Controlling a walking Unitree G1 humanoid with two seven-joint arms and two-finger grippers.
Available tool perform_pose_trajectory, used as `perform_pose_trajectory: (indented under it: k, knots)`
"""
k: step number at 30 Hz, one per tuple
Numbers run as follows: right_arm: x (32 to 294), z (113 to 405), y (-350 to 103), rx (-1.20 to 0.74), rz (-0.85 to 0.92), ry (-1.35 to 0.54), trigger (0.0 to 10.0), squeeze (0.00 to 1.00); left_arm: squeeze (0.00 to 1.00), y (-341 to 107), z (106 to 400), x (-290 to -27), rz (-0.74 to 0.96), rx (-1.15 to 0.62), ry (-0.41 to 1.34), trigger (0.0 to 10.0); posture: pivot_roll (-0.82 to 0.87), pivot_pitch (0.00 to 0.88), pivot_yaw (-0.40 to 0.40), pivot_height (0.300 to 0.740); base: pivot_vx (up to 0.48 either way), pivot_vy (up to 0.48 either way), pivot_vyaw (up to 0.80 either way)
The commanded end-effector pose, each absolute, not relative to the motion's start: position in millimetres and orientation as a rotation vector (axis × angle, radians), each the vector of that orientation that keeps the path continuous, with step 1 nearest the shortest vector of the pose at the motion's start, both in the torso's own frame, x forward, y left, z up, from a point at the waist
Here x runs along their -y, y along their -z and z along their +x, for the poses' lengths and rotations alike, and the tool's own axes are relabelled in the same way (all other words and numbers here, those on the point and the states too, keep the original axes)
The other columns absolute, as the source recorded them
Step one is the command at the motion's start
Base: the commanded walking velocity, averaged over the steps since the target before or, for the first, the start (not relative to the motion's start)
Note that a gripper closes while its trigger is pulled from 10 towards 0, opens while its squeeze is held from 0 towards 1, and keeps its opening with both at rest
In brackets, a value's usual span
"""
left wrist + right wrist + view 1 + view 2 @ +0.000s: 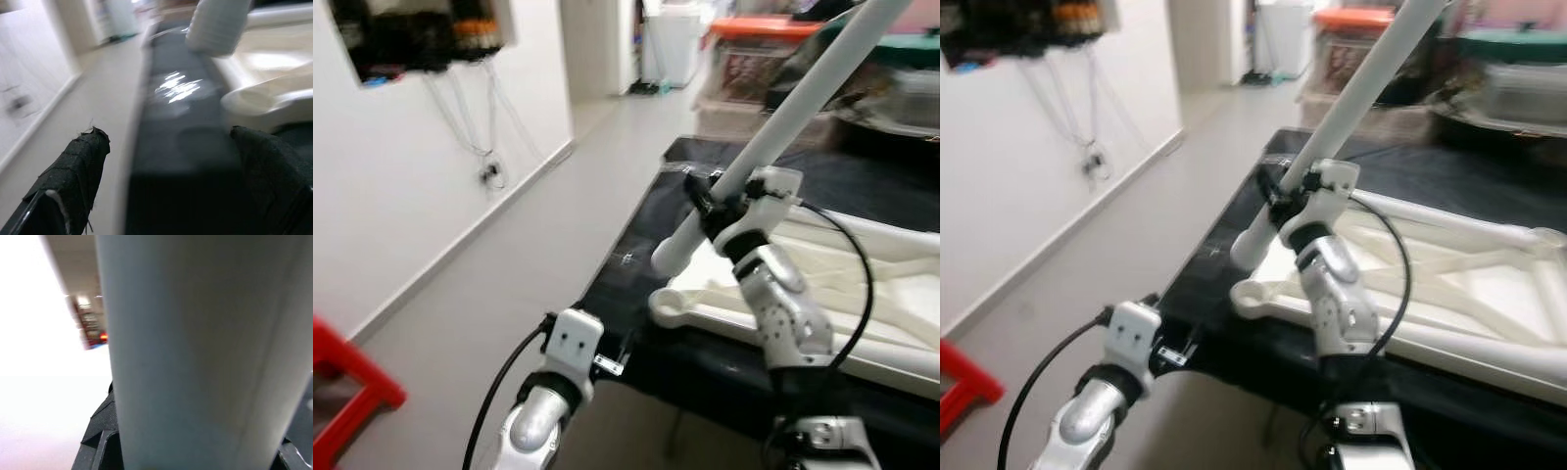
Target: Building children table
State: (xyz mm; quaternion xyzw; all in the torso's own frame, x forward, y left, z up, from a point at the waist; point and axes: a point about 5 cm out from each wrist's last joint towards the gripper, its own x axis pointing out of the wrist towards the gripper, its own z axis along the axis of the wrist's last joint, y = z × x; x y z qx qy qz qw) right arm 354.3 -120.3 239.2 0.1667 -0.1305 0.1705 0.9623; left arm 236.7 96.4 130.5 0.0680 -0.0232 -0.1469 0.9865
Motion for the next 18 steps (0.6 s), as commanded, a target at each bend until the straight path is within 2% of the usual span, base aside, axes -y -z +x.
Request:
perform_pose_trajectory:
  k: [1, 3, 11, 18]
  knots:
    - [122, 356, -246, 0.289, 0.325, -0.344, 10.0, 0.0, 0.0, -131, 232, -88, 0.108, 0.037, 0.318, 10.0, 0.02, 0.006, -0.078, 0.74, 0.0, 0.0, 0.79]
    - [121, 357, -248, 0.288, 0.327, -0.346, 10.0, 0.0, 0.0, -131, 230, -86, 0.102, 0.033, 0.32, 10.0, 0.02, 0.014, -0.082, 0.74, 0.0, 0.0, 0.7]
    - [119, 368, -253, 0.285, 0.319, -0.331, 10.0, 0.0, 0.0, -131, 222, -83, 0.073, 0.015, 0.319, 10.0, 0.02, 0.043, -0.097, 0.74, 0.0, 0.0, 0.0]
    - [123, 377, -257, 0.289, 0.299, -0.314, 10.0, 0.0, 0.0, -134, 214, -79, 0.051, 0.005, 0.324, 10.0, 0.02, 0.07, -0.097, 0.74, 0.0, 0.0, -0.8]
